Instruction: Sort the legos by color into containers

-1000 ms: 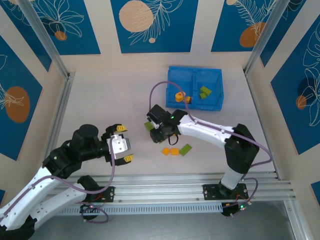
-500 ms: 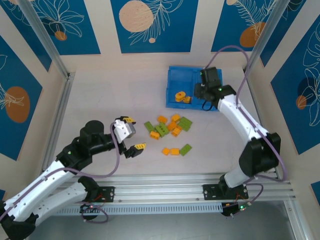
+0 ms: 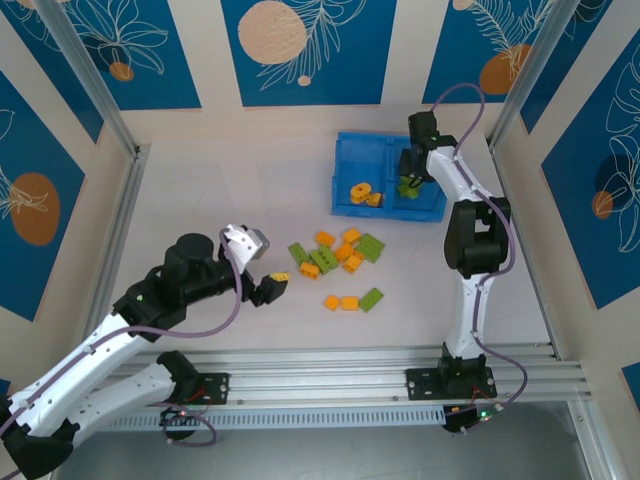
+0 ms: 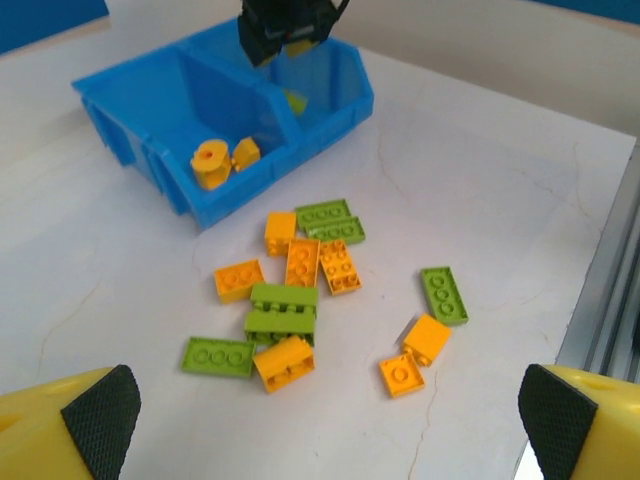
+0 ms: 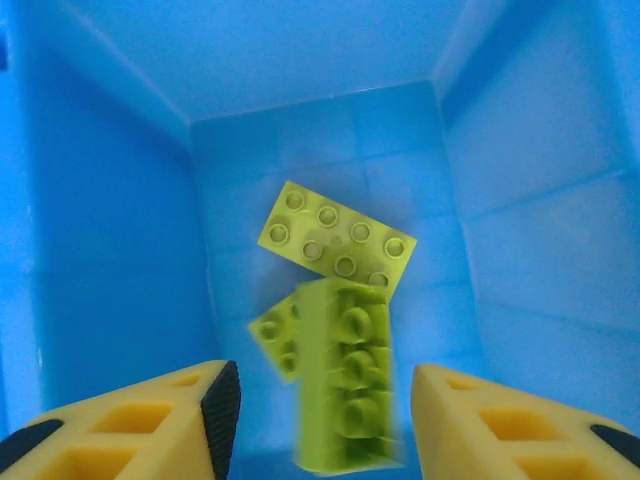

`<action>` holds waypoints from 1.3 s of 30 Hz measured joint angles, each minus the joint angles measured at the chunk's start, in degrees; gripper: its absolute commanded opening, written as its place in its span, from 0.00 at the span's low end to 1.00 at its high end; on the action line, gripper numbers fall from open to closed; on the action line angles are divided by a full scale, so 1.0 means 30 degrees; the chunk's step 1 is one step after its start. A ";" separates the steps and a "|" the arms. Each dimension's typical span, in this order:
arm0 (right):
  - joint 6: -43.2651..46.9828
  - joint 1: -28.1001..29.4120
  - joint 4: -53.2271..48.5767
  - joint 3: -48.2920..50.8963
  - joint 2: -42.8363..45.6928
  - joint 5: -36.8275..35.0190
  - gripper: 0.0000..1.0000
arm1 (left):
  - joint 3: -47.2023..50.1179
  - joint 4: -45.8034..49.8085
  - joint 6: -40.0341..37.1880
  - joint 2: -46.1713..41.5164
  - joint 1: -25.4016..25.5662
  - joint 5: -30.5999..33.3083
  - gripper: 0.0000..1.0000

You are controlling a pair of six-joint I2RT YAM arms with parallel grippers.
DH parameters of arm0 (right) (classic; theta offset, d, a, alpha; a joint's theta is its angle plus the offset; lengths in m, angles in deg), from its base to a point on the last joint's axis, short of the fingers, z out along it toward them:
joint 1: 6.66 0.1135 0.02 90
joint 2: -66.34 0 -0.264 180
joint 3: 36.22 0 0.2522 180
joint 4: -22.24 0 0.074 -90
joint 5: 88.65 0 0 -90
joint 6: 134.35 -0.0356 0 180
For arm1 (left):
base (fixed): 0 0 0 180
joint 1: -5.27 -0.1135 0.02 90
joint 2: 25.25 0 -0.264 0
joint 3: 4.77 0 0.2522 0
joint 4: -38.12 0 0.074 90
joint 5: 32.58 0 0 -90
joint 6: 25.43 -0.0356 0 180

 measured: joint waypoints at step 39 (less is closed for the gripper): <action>-0.4532 0.4102 -0.3701 1.4804 2.1391 1.4557 0.96 | -0.6972 0.1501 0.6900 2.0975 0.0736 0.3038 0.67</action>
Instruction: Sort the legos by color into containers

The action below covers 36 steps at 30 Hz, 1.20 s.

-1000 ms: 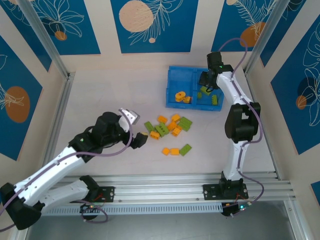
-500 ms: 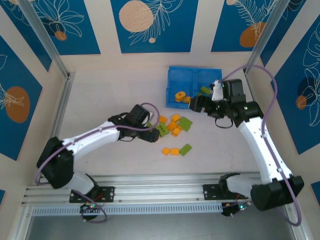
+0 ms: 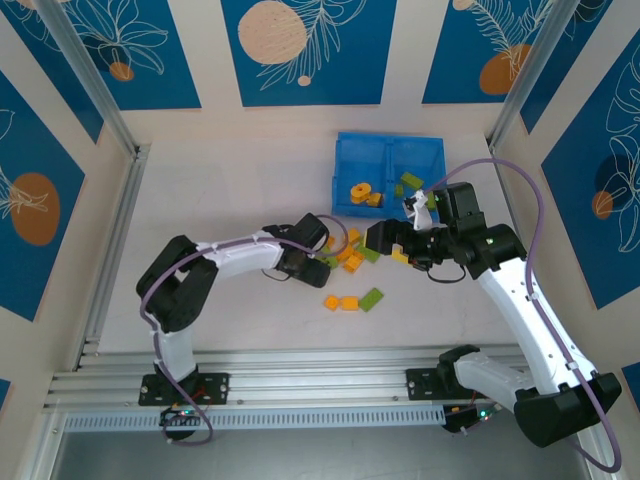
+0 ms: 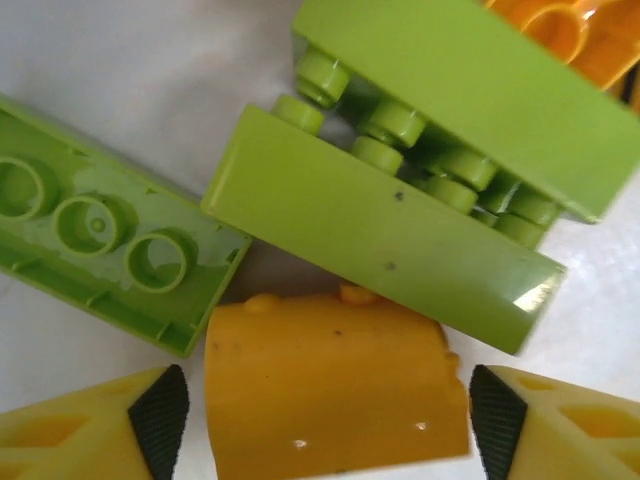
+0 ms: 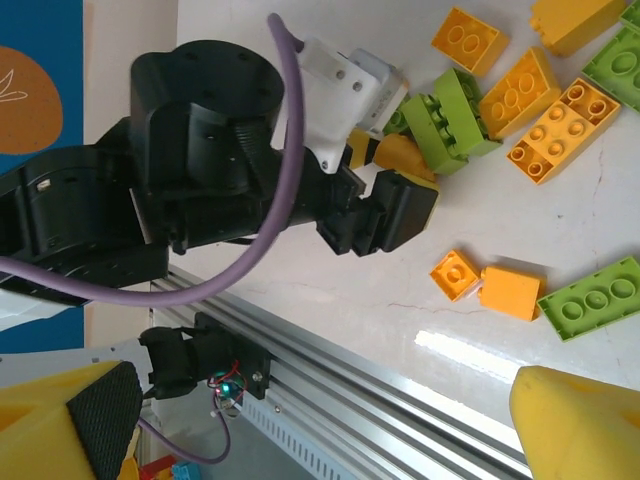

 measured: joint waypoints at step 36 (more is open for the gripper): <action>-0.1443 -0.0481 -0.0357 0.0124 0.2900 -0.4197 0.96 | -1.2968 -0.0080 -0.3504 0.3169 -0.0066 0.0036 0.37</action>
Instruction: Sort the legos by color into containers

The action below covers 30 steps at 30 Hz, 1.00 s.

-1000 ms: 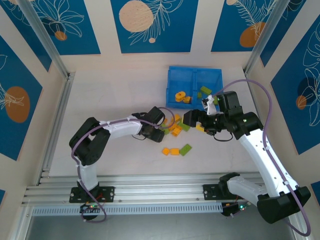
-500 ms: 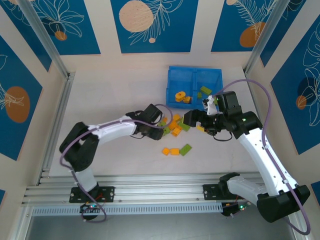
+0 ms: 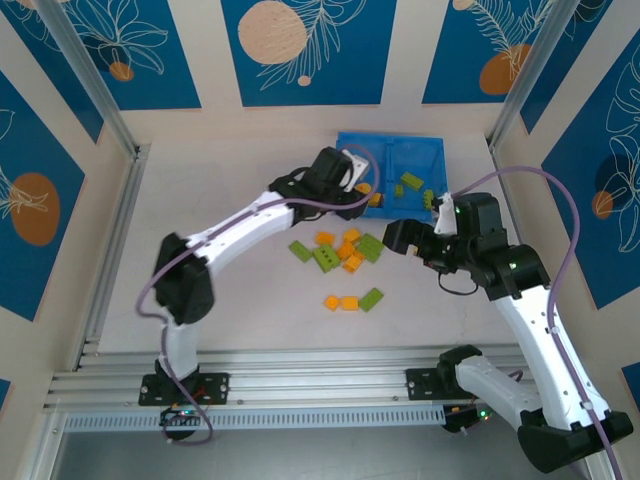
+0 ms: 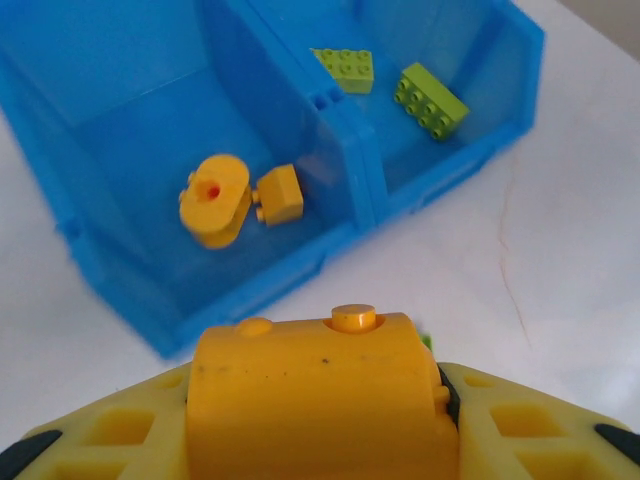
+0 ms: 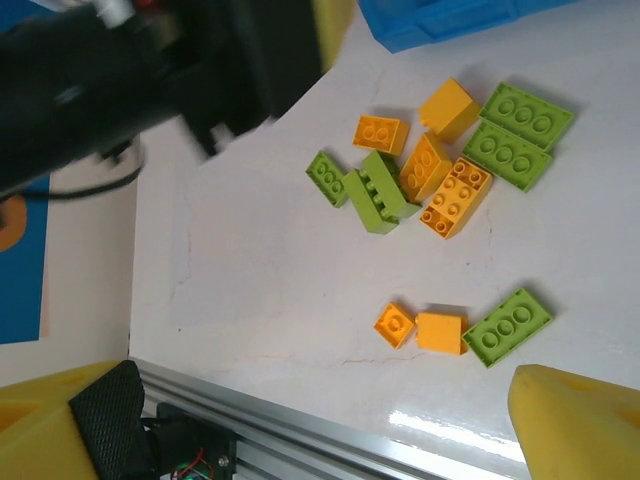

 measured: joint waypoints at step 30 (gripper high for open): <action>-0.0678 -0.0197 -0.0889 0.1537 0.2339 -0.0962 0.93 | -0.7125 -0.0211 0.1355 0.4189 -0.0998 -0.0495 0.66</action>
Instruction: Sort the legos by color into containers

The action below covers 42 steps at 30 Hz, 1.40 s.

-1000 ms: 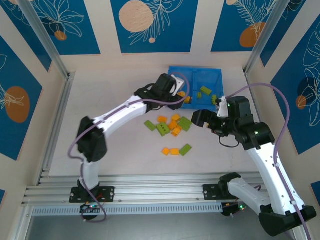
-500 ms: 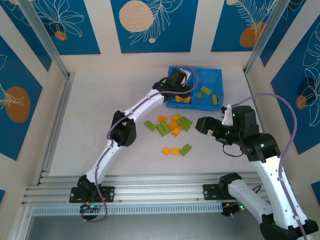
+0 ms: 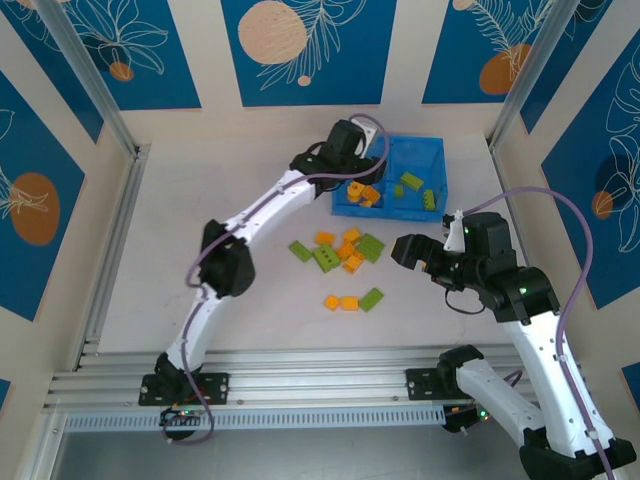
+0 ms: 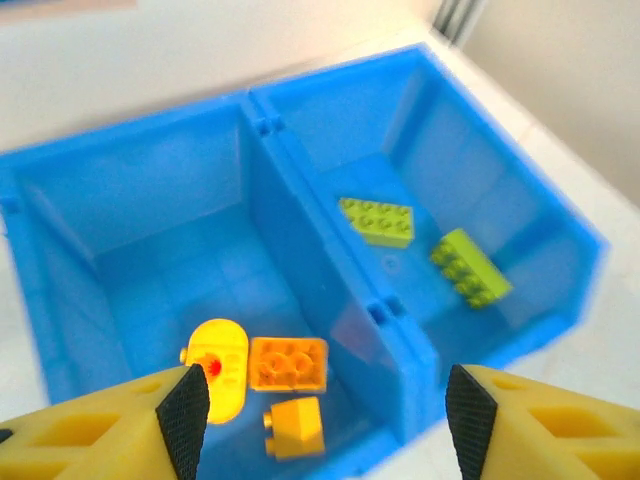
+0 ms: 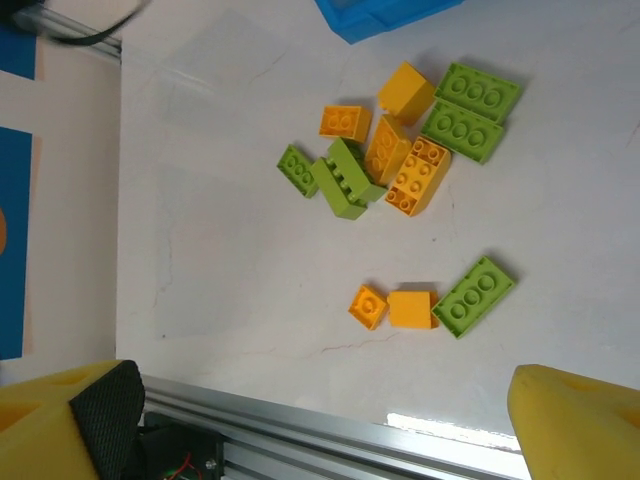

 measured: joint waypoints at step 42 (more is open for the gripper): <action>-0.7861 0.5479 0.3861 0.3439 -1.6203 -0.4189 0.34 | 2.6185 -0.0787 -1.5314 -2.4261 0.4146 -0.6149 1.00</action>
